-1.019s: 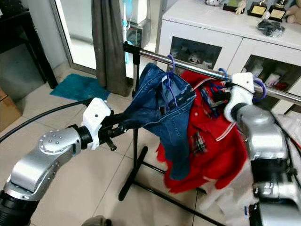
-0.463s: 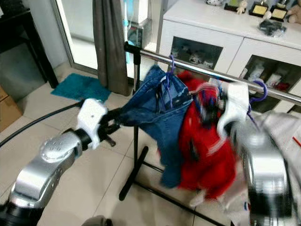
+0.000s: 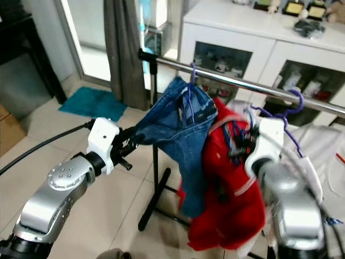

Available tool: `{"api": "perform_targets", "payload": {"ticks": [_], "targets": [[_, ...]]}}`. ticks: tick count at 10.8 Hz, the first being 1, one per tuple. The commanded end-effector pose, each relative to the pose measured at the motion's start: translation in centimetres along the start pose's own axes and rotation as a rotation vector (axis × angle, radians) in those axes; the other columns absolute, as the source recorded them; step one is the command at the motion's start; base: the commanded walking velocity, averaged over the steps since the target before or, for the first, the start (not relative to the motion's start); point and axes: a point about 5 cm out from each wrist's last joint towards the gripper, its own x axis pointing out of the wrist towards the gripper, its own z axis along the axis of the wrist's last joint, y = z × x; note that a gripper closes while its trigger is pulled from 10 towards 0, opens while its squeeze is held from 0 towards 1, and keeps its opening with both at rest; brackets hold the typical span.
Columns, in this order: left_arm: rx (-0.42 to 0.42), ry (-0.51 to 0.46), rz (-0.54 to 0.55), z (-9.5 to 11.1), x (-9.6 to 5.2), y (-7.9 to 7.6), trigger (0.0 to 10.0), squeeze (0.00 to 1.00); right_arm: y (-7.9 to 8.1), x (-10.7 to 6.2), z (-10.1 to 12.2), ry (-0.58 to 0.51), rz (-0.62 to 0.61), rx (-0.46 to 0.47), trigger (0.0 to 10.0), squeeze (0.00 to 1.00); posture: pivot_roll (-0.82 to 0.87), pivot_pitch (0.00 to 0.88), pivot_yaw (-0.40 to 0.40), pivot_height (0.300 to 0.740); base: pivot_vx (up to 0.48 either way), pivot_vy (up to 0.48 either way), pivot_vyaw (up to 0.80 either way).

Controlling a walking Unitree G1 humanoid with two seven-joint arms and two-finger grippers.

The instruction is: Hang hanger

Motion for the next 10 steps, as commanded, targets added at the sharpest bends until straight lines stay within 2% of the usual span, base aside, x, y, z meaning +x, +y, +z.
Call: {"api": "perform_targets", "payload": {"ticks": [1,3,6,10], "targets": [[-0.009,0.011,0.015,-0.4,-0.2,0.1,10.0,0.0,0.2,0.1,0.2,-0.037,-0.026,0.008,0.0,0.0,-0.02,0.0,-0.005,0.74,-0.277,0.0,0.0],[-0.062,-0.001,0.044,-0.5,-0.4,0.4,10.0,0.0,1.1,0.2,-0.5,-0.033,-0.038,0.049,0.0,0.0,-0.02,0.0,-0.018,0.74,-0.279,0.0,0.0],[-0.065,0.003,0.071,-0.7,-0.4,0.6,10.0,0.0,2.5,1.3,-0.2,-0.047,-0.003,0.056,0.0,0.0,-0.01,0.001,-0.037,0.74,-0.28,0.0,0.0],[-0.059,0.013,0.079,-1.0,-0.6,0.9,10.0,0.0,2.4,1.7,-0.2,-0.05,-0.004,0.048,0.0,0.0,-0.02,0.0,-0.04,0.74,-0.264,0.0,0.0]]}}
